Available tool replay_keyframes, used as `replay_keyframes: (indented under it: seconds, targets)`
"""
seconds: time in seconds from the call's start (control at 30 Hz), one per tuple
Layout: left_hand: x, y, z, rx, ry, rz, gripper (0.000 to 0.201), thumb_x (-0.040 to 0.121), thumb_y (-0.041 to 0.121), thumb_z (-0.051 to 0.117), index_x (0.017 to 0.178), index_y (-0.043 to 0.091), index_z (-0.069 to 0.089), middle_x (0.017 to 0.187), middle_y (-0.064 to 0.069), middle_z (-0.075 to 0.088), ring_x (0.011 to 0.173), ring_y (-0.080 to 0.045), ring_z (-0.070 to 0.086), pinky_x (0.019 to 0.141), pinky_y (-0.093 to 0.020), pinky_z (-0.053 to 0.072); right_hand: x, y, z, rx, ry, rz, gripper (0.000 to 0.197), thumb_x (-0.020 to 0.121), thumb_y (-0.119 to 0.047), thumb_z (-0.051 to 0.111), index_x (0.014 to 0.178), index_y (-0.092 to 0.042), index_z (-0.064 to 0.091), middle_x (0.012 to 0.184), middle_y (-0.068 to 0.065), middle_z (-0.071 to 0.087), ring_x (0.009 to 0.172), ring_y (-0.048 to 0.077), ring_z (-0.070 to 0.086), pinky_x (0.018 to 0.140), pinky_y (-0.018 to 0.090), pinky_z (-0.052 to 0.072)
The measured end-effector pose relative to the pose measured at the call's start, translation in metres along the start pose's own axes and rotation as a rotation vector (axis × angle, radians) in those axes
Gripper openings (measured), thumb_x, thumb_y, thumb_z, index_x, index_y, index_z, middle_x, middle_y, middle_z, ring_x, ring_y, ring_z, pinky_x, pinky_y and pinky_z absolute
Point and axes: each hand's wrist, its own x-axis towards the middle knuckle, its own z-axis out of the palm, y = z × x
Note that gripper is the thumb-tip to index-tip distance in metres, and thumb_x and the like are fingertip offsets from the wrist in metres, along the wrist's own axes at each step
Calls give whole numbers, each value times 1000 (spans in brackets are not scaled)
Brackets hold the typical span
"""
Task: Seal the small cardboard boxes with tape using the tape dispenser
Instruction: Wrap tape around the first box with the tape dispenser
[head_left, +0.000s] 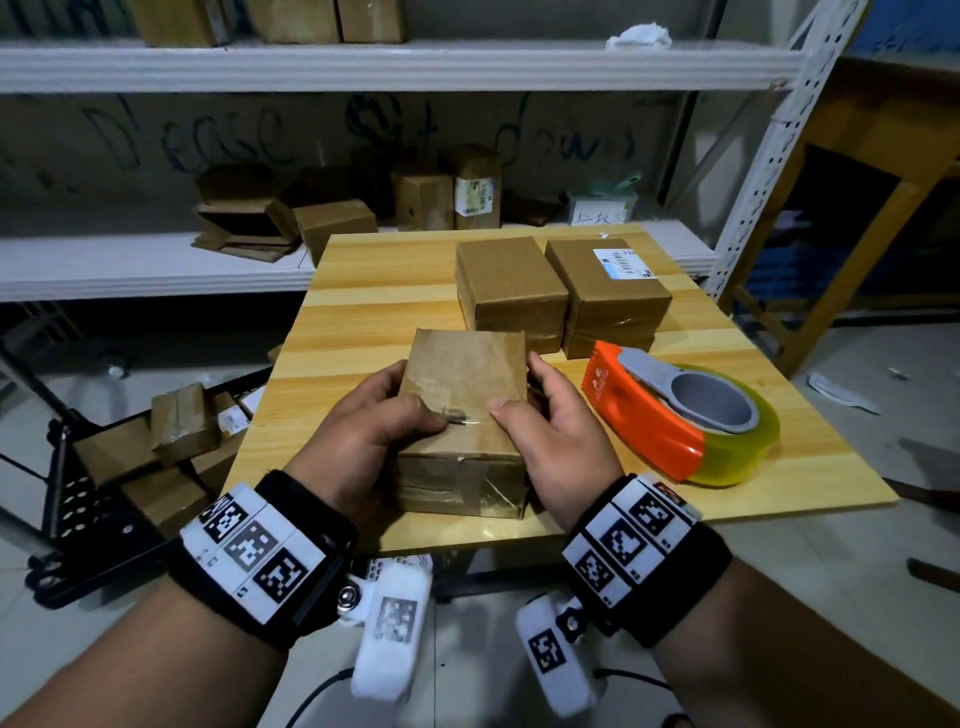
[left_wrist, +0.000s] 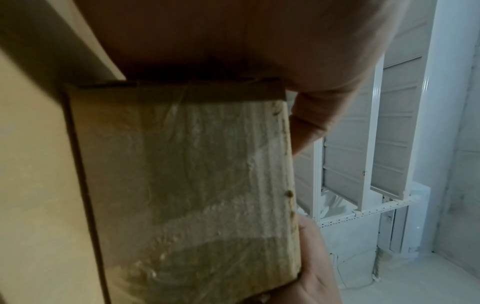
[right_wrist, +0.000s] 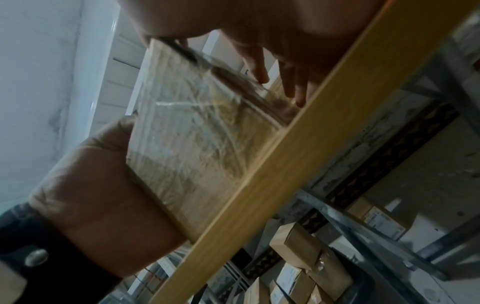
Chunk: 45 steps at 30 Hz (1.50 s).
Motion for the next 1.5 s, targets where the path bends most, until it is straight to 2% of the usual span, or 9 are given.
replay_keyframes:
  seconds: [0.13,0.27,0.4,0.53,0.73,1.03,1.2,1.33,1.5]
  targets:
    - [0,0,-1,-23,29,-3,65,68,-3,66,131,14,66,104,-22,76,88,-42,72,80,-57,58,2,1,-4,-77,100,-8,66,90,-44,73,150,-36,47,144,-7,54,120,7,61,98,31,56]
    - [-1,1,0,-27,85,22,59,76,-9,61,129,16,66,114,-24,74,101,-49,71,89,-67,55,3,2,-2,-37,162,-20,38,96,-38,70,131,-30,59,117,-10,66,104,5,67,93,34,58]
    - [-1,6,2,-44,117,40,59,81,-12,53,129,20,65,120,-25,70,107,-50,69,89,-64,55,1,-1,-2,0,110,-66,15,102,-36,62,115,-30,67,100,-21,72,92,-13,67,84,14,54]
    - [1,6,-2,-60,144,59,64,82,-12,52,137,19,62,124,-25,71,112,-51,68,94,-68,53,-1,0,0,-1,45,-68,43,100,-48,60,136,-24,67,121,-12,74,115,3,67,106,36,54]
    - [2,3,-6,-57,198,68,57,81,-6,59,134,14,62,120,-26,72,107,-49,71,92,-67,56,-4,2,6,56,-58,-74,52,97,-36,70,145,-22,57,130,-8,72,122,8,67,106,42,56]
    - [3,6,-9,-102,188,107,53,89,0,57,137,20,65,119,-19,75,100,-38,76,72,-47,61,0,4,2,152,-28,-84,45,101,-25,64,143,-13,58,126,-4,74,114,5,71,101,34,59]
    - [7,5,-14,-93,242,163,56,85,-2,62,134,22,67,132,-13,70,112,-41,71,96,-65,55,1,1,2,167,-40,-103,43,99,-29,63,141,-19,58,121,-13,70,110,-5,68,97,20,56]
    - [13,12,-25,-82,323,220,59,70,8,69,126,26,73,137,-11,65,124,-38,63,105,-62,50,6,-5,4,218,-12,-112,70,84,-48,67,147,-18,56,136,-5,67,127,6,62,114,37,49]
    - [22,22,-30,-107,407,272,52,75,4,65,124,19,74,134,-14,68,122,-37,65,104,-59,52,17,-14,8,171,-36,-163,35,98,-28,67,132,-19,68,121,-8,74,113,1,69,105,30,55]
